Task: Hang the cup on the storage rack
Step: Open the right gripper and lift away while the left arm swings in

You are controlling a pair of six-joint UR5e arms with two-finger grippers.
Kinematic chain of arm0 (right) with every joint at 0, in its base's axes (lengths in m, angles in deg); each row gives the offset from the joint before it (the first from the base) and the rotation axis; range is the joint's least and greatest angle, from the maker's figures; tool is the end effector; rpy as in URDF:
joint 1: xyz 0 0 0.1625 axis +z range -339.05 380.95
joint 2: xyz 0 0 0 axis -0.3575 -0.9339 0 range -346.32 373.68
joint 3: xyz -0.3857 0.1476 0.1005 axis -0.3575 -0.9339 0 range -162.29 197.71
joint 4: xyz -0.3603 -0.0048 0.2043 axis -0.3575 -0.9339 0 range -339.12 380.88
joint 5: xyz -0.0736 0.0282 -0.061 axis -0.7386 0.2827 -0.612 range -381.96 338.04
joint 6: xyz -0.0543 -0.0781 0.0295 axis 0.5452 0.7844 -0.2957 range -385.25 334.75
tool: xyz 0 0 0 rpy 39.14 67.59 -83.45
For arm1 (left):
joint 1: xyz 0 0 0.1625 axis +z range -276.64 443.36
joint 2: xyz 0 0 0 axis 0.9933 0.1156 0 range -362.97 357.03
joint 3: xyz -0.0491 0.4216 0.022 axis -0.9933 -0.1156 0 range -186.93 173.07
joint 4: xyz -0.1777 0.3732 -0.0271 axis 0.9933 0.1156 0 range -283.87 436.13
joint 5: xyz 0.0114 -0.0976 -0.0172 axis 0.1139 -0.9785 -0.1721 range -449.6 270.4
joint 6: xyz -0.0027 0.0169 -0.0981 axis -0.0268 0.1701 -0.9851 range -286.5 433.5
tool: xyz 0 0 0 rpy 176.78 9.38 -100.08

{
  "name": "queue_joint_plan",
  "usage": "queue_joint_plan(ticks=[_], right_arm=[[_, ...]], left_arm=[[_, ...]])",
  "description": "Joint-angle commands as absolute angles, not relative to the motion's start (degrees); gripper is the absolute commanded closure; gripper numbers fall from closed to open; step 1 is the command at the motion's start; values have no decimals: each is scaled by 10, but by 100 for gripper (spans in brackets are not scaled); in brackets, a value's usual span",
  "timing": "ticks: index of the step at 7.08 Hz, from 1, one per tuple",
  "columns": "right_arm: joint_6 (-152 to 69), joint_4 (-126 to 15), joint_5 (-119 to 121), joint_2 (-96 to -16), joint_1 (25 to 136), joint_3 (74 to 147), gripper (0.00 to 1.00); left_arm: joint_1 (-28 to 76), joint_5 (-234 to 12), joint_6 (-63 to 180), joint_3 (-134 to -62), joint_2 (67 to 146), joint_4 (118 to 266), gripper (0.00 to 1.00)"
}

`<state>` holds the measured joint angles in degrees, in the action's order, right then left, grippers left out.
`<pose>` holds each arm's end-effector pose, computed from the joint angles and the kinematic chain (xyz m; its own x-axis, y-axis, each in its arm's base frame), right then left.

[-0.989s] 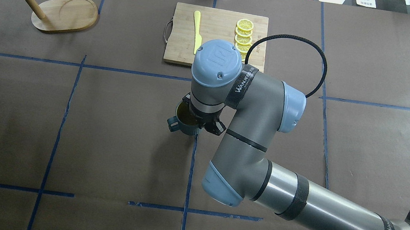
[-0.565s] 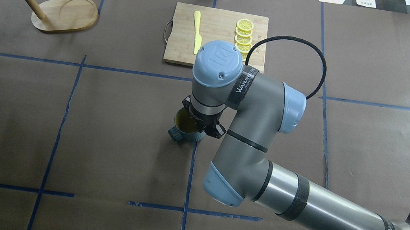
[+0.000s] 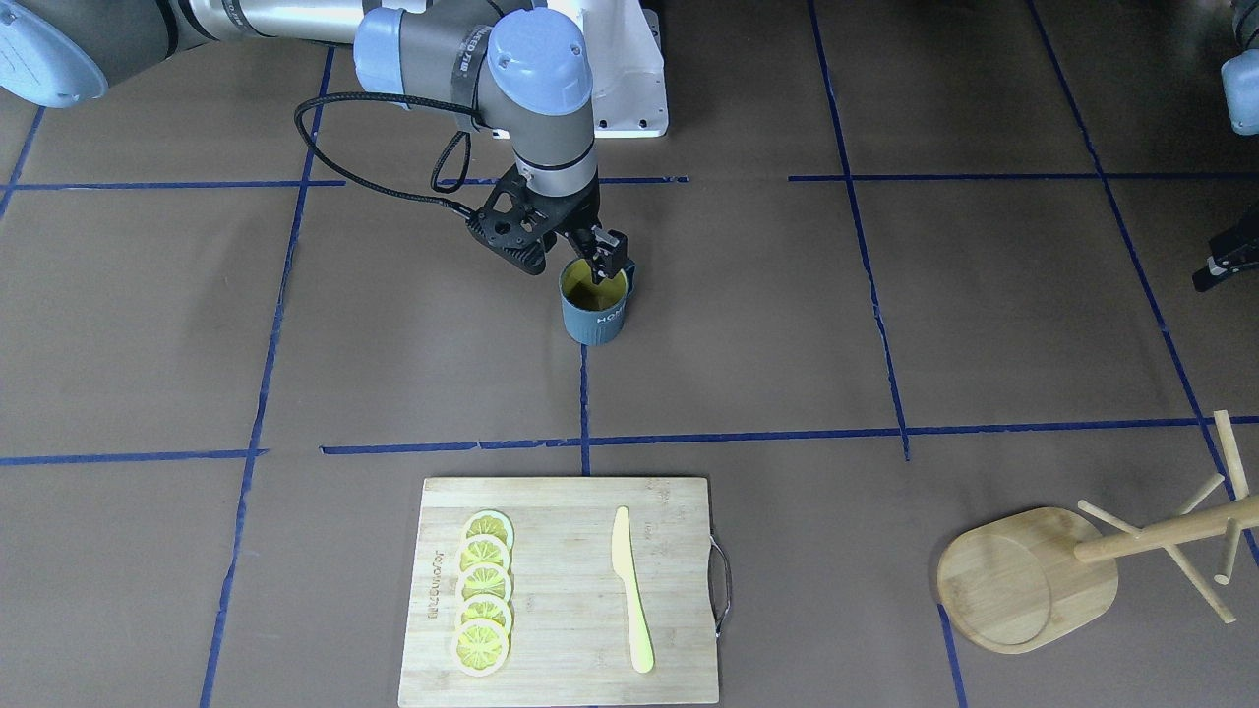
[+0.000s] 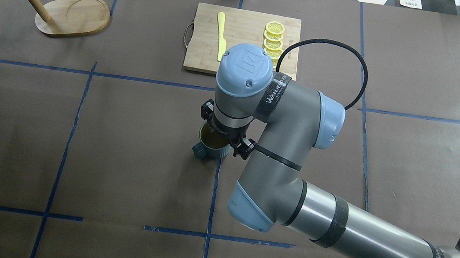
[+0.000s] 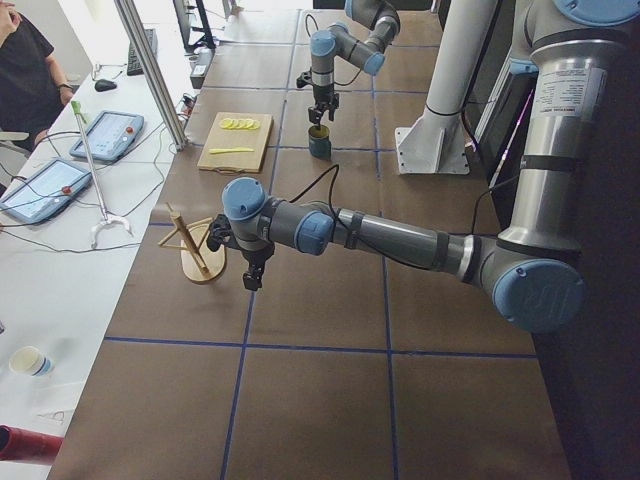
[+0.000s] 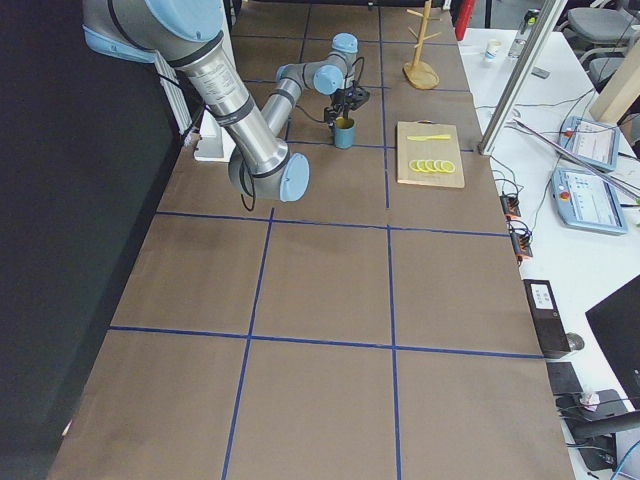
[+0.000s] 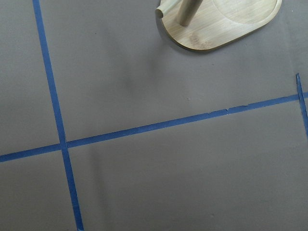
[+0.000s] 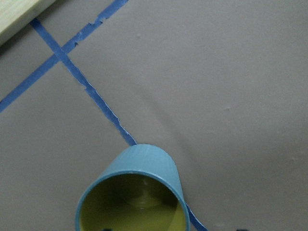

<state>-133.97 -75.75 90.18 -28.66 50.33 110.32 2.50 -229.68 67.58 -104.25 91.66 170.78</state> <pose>-0.5635 -0.4272 0.1451 0.5241 0.6363 0.5662 -0.4183 0.7713 -0.4797 0.0282 -0.5341 0.5376 0.6113 0.2188 -0.7606 -0.0895 0.9740 0.2082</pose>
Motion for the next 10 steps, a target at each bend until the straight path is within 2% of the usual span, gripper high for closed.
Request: queue_joint_plan(ticks=[1, 3, 5, 7, 10], right_arm=[[-1335, -775, 915, -299, 538, 1145, 0], [-1286, -778, 932, -349, 584, 1210, 0], [-1156, -778, 976, -437, 651, 1296, 0], [-983, -778, 984, -498, 705, 1334, 0], [-583, -779, 1024, -613, 835, 1335, 0]], left_arm=[[38, -2297, 679, -1094, 915, 1710, 0], [88, -2296, 681, -1177, 916, 1711, 0], [157, -2288, 679, -1241, 921, 1731, 0], [218, -2259, 658, -1239, 973, 1747, 0], [424, -2062, 535, -1231, 1112, 1747, 2]])
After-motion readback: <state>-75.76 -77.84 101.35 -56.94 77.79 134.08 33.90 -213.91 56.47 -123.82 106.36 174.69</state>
